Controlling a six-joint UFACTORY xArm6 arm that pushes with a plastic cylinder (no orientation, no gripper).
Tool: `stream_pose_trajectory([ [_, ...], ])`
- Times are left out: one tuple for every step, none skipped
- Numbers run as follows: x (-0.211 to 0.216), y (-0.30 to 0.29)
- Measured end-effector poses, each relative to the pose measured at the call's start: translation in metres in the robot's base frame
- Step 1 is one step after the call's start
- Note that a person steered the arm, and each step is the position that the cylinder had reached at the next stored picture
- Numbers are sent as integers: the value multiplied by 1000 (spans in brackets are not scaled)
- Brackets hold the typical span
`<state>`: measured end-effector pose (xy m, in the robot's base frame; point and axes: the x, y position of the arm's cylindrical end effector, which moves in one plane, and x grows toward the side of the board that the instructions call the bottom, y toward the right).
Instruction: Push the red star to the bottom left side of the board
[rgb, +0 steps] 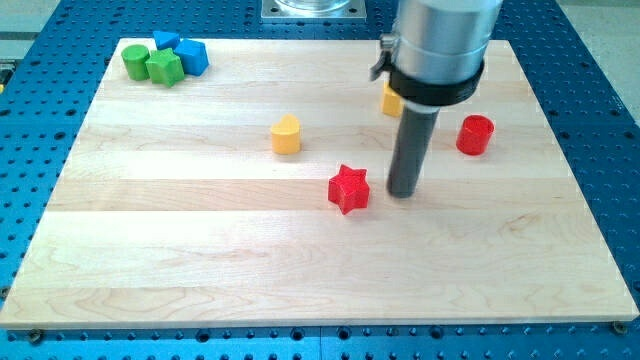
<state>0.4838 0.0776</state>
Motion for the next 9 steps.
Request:
stream_pose_trajectory([
  [10,-113],
  [-1,-137],
  [-12,-168],
  [16,-271],
  [35,-302],
  [17,-248],
  [24,-209],
  [55,-230],
  [61,-275],
])
